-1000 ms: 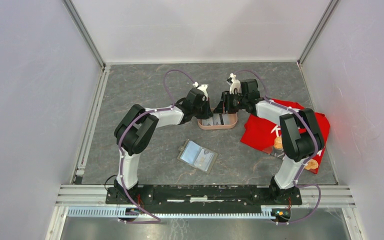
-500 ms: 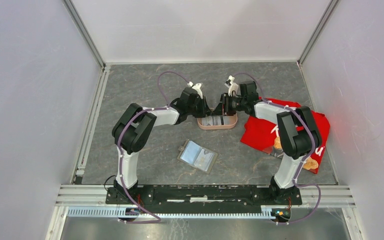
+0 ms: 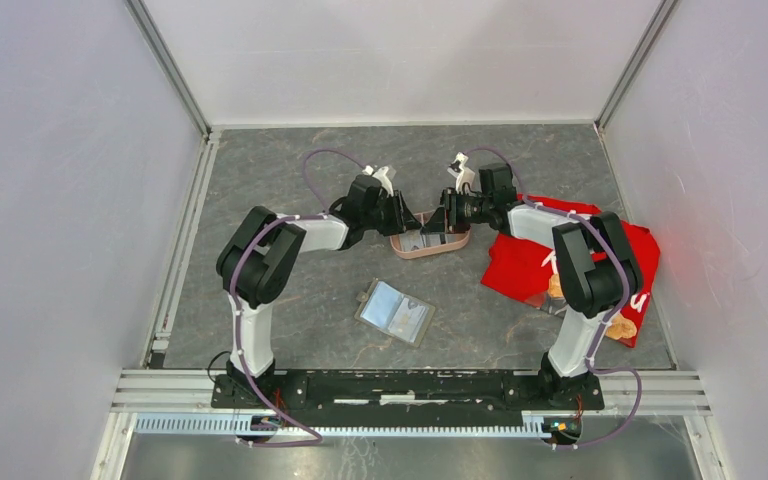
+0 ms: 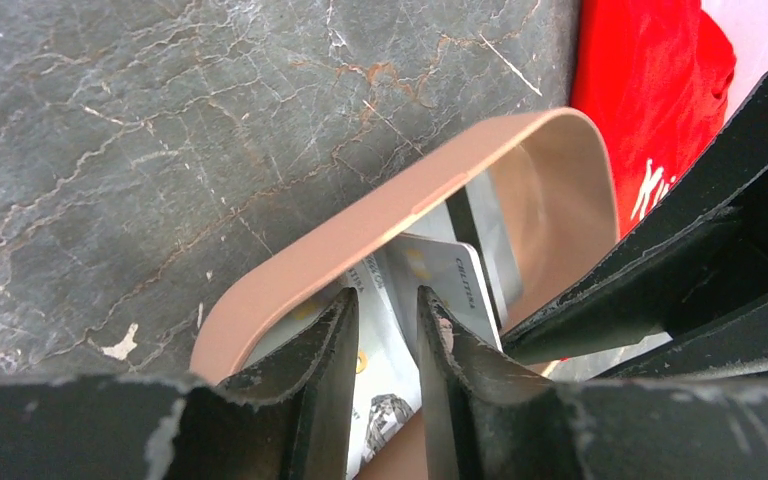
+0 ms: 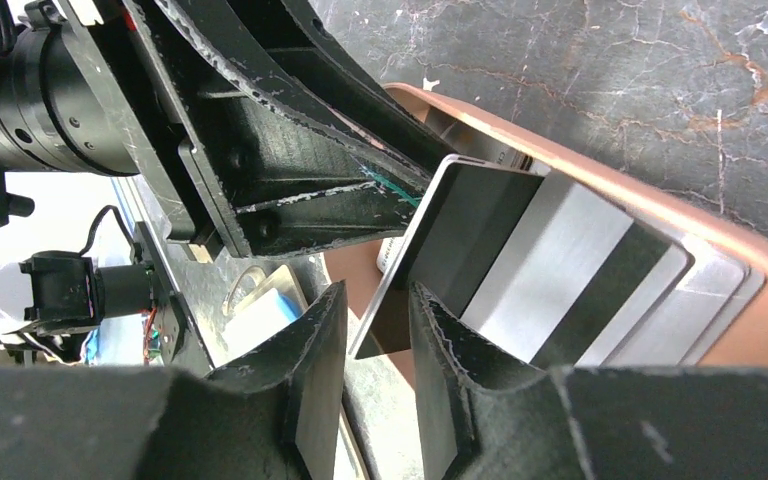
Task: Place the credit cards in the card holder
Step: Pick up the credit card from the storage box, then place the credit card in the storage box.
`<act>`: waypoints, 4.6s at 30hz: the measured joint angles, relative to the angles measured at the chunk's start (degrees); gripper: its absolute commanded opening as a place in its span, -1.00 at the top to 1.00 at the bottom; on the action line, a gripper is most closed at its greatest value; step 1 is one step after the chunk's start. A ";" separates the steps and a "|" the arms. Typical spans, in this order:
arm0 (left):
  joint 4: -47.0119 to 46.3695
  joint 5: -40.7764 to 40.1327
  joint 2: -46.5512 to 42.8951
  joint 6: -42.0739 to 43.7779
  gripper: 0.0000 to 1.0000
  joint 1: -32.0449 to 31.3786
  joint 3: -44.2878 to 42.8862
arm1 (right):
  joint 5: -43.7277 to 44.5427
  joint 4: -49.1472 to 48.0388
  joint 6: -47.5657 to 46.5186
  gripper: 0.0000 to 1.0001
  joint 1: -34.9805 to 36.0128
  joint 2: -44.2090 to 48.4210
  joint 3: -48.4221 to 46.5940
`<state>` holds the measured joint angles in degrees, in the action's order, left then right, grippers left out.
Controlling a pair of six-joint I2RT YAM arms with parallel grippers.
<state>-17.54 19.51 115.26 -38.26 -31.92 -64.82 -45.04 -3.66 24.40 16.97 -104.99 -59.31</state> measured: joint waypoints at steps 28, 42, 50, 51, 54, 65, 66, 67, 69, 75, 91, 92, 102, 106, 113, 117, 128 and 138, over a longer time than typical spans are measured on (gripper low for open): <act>-3.58 1.84 -2.93 -6.08 0.02 0.46 4.15 | -3.02 -0.57 0.46 0.31 -0.85 -2.97 0.20; -10.95 4.37 -2.60 -12.02 -0.01 0.72 7.13 | -3.30 -0.59 0.46 0.30 -0.83 -3.06 0.22; -12.87 5.16 -1.77 -13.57 -0.01 0.72 7.13 | -4.04 -0.61 0.44 0.29 -0.57 -3.74 0.20; -13.14 5.18 -1.64 -13.84 -0.01 0.72 7.10 | -4.04 -0.61 0.42 0.28 -0.57 -3.74 0.22; -13.68 5.22 -1.42 -14.49 0.03 0.72 7.08 | -4.07 -0.59 0.37 0.29 -0.57 -3.74 0.20; -13.40 5.07 -1.27 -14.69 0.15 0.72 7.10 | -4.00 -0.07 -1.77 0.27 -0.70 -3.48 0.20; -13.33 5.07 -1.27 -14.69 0.16 0.72 7.10 | -4.00 0.00 -1.99 0.28 -0.76 -3.34 0.20; -13.27 5.07 -1.27 -14.69 0.17 0.72 7.10 | -4.00 0.09 -2.21 0.28 -0.87 -3.23 0.20; -13.07 5.07 -1.27 -14.69 0.19 0.72 7.15 | -3.98 0.28 -2.49 0.28 -1.18 -2.95 0.20; -13.90 5.11 -1.29 -14.82 0.29 0.72 7.96 | -3.98 0.79 -3.19 0.27 -1.75 -2.58 0.20; -14.36 5.20 -1.31 -14.93 0.88 1.27 9.55 | -3.76 1.92 -4.85 0.27 -1.88 -2.54 0.15; -14.38 5.25 -1.31 -14.91 0.94 1.38 9.66 | -3.76 2.19 -5.22 0.27 -1.92 -2.54 0.09; -15.56 7.69 -1.53 -12.28 0.96 2.67 9.92 | -3.45 6.67 -14.82 0.20 -2.89 -0.61 -3.23; -16.06 8.44 -2.25 -9.46 0.96 2.99 9.92 | -6.29 14.38 -26.99 0.05 -3.17 -0.61 -9.29; -16.87 10.86 -2.64 -5.07 0.96 2.97 9.90 | -9.35 21.64 -43.95 -0.23 -3.17 -0.72 -19.54; -16.96 10.99 -3.85 -1.70 0.96 2.40 9.94 | -12.15 23.06 -50.36 -0.23 -3.15 -2.49 -23.61; -16.96 4.61 -9.57 6.45 0.97 -1.77 12.57 | -6.49 9.84 -33.42 -0.64 -3.21 -1.75 -9.35; -16.83 2.01 -9.57 7.56 0.96 -2.34 13.07 | -3.34 -4.96 -11.72 -0.75 -3.61 -0.04 -3.43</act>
<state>-34.37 21.52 105.69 -30.70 -34.26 -51.75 -48.38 -8.62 12.69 13.37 -105.03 -62.74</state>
